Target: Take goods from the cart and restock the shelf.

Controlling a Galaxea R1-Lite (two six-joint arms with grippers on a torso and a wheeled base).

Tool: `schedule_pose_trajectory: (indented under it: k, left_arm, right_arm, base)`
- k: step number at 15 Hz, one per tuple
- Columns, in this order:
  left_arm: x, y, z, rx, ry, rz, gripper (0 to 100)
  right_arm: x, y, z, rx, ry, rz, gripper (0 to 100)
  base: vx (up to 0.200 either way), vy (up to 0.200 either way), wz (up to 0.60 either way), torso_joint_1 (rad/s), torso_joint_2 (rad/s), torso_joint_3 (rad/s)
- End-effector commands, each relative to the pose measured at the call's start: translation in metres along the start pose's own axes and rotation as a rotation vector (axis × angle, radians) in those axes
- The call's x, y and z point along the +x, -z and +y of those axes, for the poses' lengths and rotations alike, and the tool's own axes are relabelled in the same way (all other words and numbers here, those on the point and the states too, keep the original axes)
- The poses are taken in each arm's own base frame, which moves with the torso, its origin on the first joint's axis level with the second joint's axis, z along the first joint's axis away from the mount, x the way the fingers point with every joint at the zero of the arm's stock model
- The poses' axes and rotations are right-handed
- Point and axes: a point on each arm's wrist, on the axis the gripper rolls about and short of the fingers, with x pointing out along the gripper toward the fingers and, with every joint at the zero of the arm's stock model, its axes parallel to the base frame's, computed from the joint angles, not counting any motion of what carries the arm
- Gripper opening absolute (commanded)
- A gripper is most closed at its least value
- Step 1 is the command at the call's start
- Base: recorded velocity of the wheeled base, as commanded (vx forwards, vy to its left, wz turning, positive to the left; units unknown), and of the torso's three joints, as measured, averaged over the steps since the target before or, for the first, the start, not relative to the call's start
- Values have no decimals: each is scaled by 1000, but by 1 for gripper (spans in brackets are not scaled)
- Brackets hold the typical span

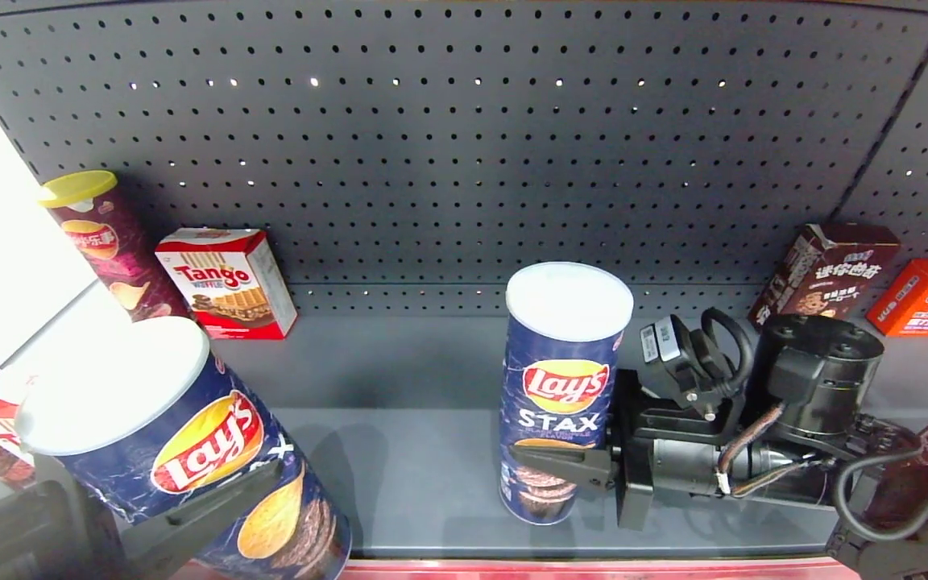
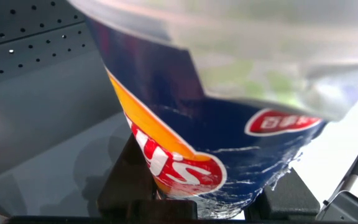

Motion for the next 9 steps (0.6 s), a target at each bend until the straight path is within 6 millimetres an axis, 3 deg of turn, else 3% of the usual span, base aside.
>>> schedule_pose_trajectory:
  k: [1,7,8,9]
  left_arm:
    - [0,0,0,-2,0,0,0]
    - [0,0,0,-2,0,0,0]
    - [0,0,0,-1,1,-2,0]
    - [0,0,0,-1,1,-2,0]
  right_arm:
    - [6,11,-3,12,-4,15,0]
    - [11,23,-5,12,-4,17,0]
    - [11,23,-5,-1,-5,20,100]
    - [11,24,-4,-10,-5,21,100]
  base:
    - [0,0,0,0,0,0]
    - [0,0,0,0,0,0]
    - [0,0,0,0,0,0]
    - [0,0,0,0,0,0]
